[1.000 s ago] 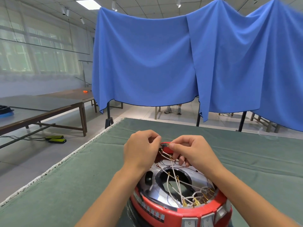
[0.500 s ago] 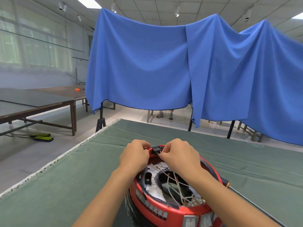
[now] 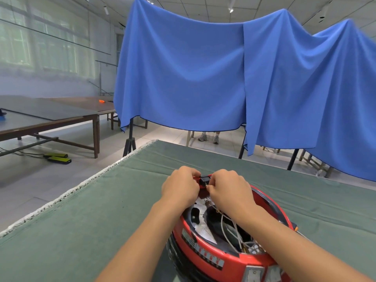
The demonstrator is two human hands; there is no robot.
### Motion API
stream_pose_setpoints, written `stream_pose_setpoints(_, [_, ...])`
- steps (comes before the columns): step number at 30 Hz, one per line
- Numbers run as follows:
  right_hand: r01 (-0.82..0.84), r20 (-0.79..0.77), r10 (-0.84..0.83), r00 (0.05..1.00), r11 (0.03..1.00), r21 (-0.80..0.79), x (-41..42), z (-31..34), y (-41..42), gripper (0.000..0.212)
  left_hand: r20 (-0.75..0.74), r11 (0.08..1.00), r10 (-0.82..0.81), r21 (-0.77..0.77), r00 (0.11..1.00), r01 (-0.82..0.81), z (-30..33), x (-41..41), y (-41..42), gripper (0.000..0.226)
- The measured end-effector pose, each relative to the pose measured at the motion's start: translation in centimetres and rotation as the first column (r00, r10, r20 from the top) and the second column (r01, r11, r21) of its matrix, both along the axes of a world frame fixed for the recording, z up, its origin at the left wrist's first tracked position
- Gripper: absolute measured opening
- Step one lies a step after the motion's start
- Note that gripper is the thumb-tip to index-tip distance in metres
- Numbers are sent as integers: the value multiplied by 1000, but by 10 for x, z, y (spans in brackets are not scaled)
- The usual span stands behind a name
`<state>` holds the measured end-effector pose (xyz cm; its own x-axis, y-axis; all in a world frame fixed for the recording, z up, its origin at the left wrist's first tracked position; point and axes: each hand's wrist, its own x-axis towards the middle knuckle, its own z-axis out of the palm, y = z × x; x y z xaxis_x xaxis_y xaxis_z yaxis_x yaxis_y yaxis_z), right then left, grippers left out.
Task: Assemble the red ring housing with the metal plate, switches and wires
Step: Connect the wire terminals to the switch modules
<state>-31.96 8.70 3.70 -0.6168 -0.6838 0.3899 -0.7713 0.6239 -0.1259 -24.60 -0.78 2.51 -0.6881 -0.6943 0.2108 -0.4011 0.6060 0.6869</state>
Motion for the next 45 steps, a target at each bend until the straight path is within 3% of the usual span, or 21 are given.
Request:
stream_pose_setpoints(22, [-6,135,20,991,995,-101,-2,-9,-1,17,-15,1000,-3,17,1000,4,2,2,3,41])
stream_pose_setpoints(45, [-63,61,64,996,998,-16,2,-7,-7,6,16,996,11,-90,1000,-10,4,6,8,39])
